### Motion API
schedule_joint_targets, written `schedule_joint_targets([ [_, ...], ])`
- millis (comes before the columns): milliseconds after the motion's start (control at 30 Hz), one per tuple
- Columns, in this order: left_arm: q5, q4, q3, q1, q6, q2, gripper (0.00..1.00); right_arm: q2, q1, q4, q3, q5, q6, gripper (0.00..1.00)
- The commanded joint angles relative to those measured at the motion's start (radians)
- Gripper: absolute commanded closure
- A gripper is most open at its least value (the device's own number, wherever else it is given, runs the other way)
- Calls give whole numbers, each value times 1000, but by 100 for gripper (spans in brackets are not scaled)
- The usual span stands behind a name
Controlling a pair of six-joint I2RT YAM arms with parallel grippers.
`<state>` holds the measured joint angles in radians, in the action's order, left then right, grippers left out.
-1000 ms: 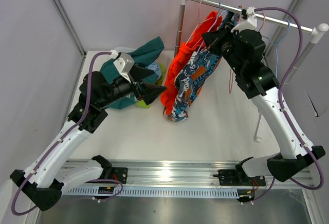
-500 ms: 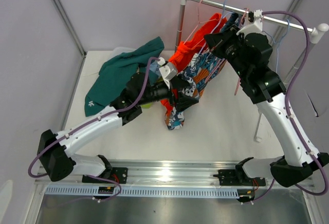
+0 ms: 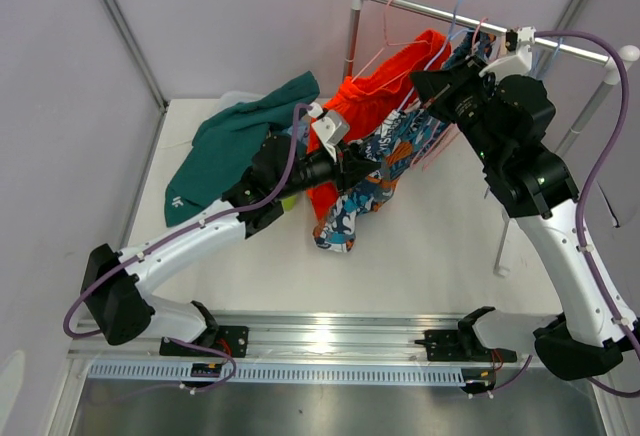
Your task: Remove the shorts from the hanger
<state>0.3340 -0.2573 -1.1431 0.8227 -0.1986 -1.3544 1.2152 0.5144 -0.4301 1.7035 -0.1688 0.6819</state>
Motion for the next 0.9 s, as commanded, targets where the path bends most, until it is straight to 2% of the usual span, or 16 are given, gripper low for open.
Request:
schedule_joint_targets([
  [0,-32,-54,-37,4,10,6,85,-36,6,77,12,-17,-4,100],
  [33,-33,-56,-40,4,7,9,96,-34,6,79,12,-17,-5,100],
  [67,-33,-59,-37,4,4,17,100,-33,6,79,12,-14,-5,100],
  [233,-4,-122,54,7,-22,75,100,-16,-1,86,10,-18,-8,100],
  [333,-16,-152,184,39,-35,156,100,13,-22,88,48,-11,-18,100],
  [433,-65,-161,268,105,-39,262,100,61,-51,64,128,11,-25,100],
  [467,-81,-166,364,146,-42,287,100,70,-60,54,145,17,-33,100],
  [600,-170,-184,540,246,-67,382,100,109,-97,39,215,31,-36,100],
  [700,-210,-198,621,294,-88,423,100,115,-131,39,222,46,-19,100],
  [867,-205,-194,631,300,-87,423,100,95,-169,51,170,68,11,100],
])
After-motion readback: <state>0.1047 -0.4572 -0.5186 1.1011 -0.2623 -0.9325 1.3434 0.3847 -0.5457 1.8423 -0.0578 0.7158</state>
